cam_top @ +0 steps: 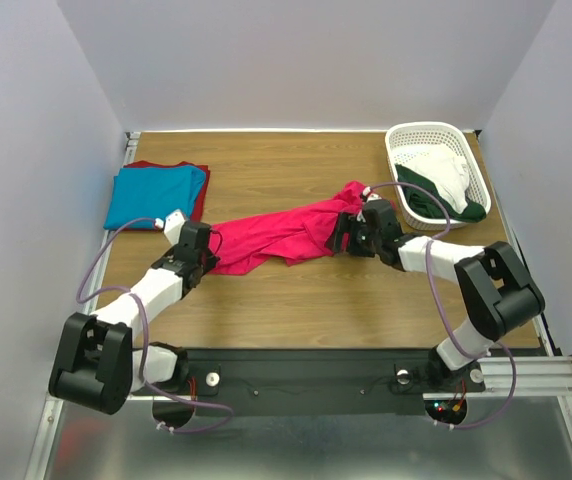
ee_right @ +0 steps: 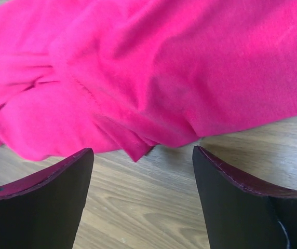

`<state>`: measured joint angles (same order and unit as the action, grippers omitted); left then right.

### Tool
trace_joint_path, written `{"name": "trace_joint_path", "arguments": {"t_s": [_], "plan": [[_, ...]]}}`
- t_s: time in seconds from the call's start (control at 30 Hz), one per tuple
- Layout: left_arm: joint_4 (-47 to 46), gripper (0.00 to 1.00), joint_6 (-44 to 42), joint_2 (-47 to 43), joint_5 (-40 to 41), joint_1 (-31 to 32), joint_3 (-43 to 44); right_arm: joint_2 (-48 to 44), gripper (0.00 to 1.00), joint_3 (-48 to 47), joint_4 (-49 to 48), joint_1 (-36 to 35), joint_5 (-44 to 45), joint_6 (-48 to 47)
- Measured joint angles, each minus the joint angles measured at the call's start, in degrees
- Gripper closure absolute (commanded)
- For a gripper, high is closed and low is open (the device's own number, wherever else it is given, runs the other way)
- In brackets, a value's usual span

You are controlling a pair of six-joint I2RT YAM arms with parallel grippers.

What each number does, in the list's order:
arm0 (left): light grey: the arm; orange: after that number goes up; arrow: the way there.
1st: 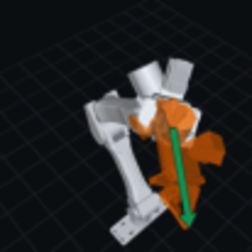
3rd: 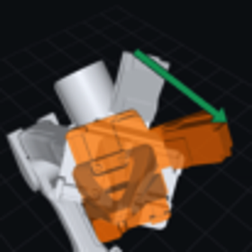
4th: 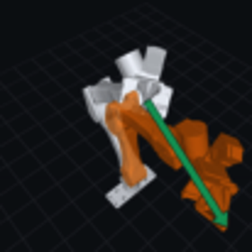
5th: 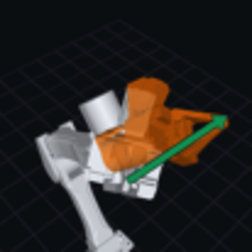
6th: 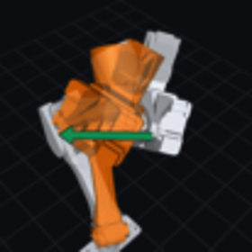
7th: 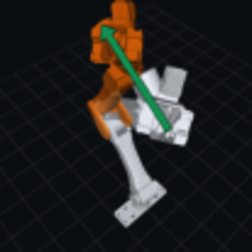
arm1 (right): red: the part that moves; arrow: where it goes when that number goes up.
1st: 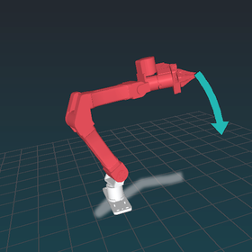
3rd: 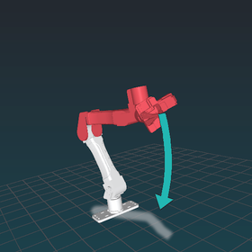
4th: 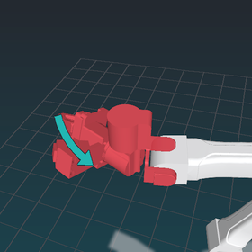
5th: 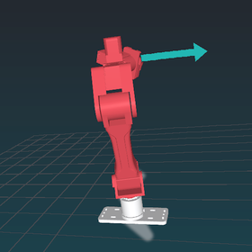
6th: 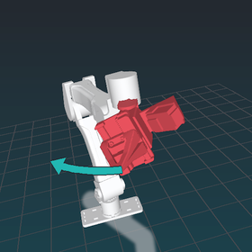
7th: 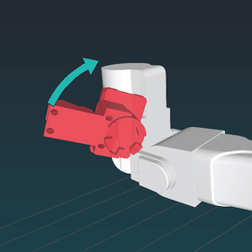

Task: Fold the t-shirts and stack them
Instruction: Flatten the tshirt out

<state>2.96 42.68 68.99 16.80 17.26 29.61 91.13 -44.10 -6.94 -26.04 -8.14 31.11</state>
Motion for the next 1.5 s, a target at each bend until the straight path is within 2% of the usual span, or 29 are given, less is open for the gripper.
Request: {"name": "trace_joint_path", "arguments": {"t_s": [0.3,0.53,0.7,0.8,0.83,0.9,0.93,1.03,1.1,1.3,1.5], "plan": [[0.09,1.0,-1.33,-3.69,0.17,-0.5,4.63,2.01,0.28,-0.09,-0.17,-1.84,1.14,0.22],[0.13,1.0,-2.03,-3.85,-0.15,-1.62,4.9,4.26,0.33,-1.68,-1.33,-2.91,3.08,0.68],[0.11,1.0,-2.43,-5.03,-0.48,-2.01,4.9,6.43,0.4,-3.15,-2.82,-3.65,4.76,0.72],[0.11,1.0,-2.73,-5.42,-1.01,-2.36,4.9,7.34,0.49,-3.61,-3.67,-4.15,5.86,0.87],[0.13,1.0,-2.82,-5.46,-1.18,-2.38,4.9,7.5,0.58,-3.61,-3.82,-4.31,6.08,0.9],[0.15,1.0,-2.91,-5.66,-1.42,-2.51,4.9,7.56,0.68,-3.61,-3.76,-4.55,7.23,1.01],[0.22,1.0,-3.02,-5.81,-1.49,-2.6,4.9,7.65,0.77,-3.61,-3.48,-4.57,7.82,1.29],[0.33,1.0,-3.23,-6.23,-1.64,-2.82,4.9,7.91,0.89,-3.45,-2.99,-4.7,9.46,1.49],[0.33,1.0,-3.3,-6.27,-1.75,-3.04,4.9,7.91,1.0,-3.43,-2.62,-4.7,10.38,1.64],[0.31,1.0,-3.65,-6.27,-2.99,-4.44,4.96,6.27,1.0,-3.3,0.28,-4.81,13.29,1.42],[1.18,1.0,-4.31,-6.34,-3.61,-7.19,8.46,-5.62,0.96,-2.58,10.36,-4.85,19.23,-0.26]]}}
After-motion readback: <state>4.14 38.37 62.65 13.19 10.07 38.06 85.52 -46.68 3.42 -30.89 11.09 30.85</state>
